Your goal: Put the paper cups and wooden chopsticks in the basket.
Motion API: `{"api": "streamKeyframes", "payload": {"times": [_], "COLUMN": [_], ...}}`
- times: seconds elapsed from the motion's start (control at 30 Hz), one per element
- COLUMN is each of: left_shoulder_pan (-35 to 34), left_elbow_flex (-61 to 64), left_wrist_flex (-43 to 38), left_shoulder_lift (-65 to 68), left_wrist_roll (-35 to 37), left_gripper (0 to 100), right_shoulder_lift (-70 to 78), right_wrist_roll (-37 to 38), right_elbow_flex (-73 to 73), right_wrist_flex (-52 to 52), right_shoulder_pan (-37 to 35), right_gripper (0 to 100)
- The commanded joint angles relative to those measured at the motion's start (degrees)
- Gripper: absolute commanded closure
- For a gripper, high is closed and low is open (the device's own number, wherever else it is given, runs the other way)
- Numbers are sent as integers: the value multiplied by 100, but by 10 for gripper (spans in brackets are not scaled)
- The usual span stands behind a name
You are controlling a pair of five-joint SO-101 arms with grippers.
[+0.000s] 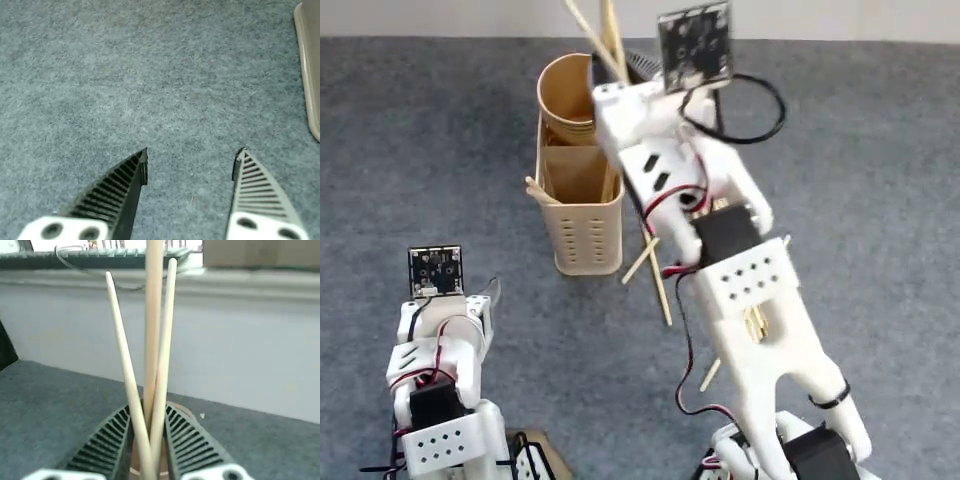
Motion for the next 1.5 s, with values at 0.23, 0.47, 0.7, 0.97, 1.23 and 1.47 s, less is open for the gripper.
{"api": "streamKeyframes", "payload": {"times": [0.23,0.47,0.7,0.97,1.23,1.47], "left_shoulder_pan": [92,92,92,92,92,92], "left_elbow_flex": [119,119,119,119,119,119], "left_wrist_flex": [18,18,18,18,18,18], "left_shoulder_lift": [40,40,40,40,40,40], "left_wrist_roll": [-79,-79,-79,-79,-79,-79], "left_gripper": [723,723,723,723,723,723], "right_shoulder_lift": [-752,-831,-892,-2255,-3336,-3398], "right_wrist_roll": [387,1099,1714,1776,1749,1741], "right_elbow_flex": [2598,3160,3240,3213,3327,3749], "right_wrist_flex": [-1851,-2440,-2404,-1912,-453,57], "right_shoulder_pan": [-743,-734,-725,-110,1314,857], "right_gripper": [995,987,702,740,741,741]}}
